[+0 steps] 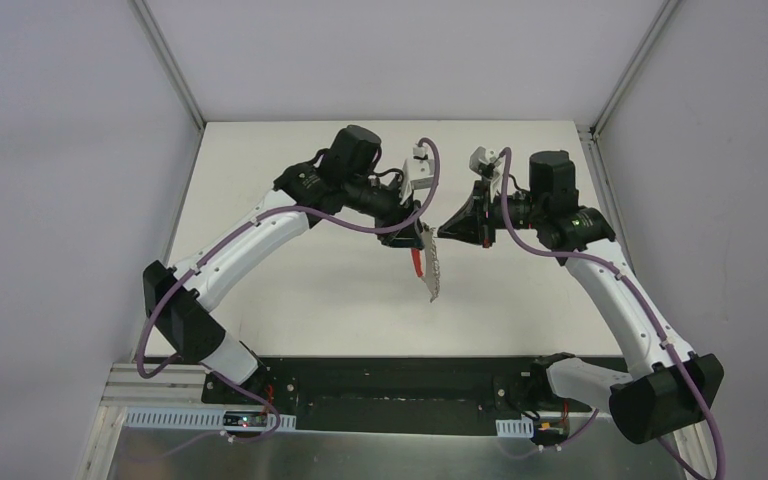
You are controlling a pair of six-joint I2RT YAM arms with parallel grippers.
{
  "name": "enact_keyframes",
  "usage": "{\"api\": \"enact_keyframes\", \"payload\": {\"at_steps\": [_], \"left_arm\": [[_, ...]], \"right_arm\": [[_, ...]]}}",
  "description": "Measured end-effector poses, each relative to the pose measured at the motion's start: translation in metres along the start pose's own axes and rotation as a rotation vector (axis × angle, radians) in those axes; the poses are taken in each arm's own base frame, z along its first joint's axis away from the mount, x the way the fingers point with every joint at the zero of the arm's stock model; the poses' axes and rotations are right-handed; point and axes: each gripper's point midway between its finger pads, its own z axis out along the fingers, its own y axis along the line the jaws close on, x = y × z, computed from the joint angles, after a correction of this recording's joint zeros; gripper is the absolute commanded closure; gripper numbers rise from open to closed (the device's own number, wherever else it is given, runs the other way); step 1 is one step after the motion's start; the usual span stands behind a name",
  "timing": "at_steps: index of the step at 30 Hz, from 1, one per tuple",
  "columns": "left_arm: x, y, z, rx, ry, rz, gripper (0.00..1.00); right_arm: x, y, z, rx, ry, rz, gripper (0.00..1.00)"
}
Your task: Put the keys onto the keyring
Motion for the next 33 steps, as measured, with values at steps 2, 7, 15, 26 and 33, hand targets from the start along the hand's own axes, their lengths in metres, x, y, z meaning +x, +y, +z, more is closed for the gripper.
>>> {"api": "enact_keyframes", "payload": {"at_steps": [2, 7, 15, 26, 33], "left_arm": [[0.001, 0.001, 0.002, 0.004, 0.003, -0.003, 0.55], [0.0, -0.002, 0.004, 0.03, -0.006, -0.002, 0.55], [-0.013, -0.008, 0.004, 0.076, -0.037, 0.024, 0.55], [-0.023, -0.013, 0.012, 0.149, -0.056, 0.021, 0.6], [-0.026, -0.015, 0.011, 0.157, -0.06, 0.02, 0.69]], "right_arm": [[0.0, 0.002, 0.001, -0.012, -0.006, 0.01, 1.0], [0.0, 0.004, 0.002, -0.029, -0.012, 0.035, 1.0], [0.001, 0.004, 0.003, -0.036, -0.019, 0.042, 1.0], [-0.001, 0.007, 0.003, -0.048, -0.025, 0.035, 1.0], [-0.004, 0.01, 0.001, -0.046, -0.032, 0.02, 1.0]]}}
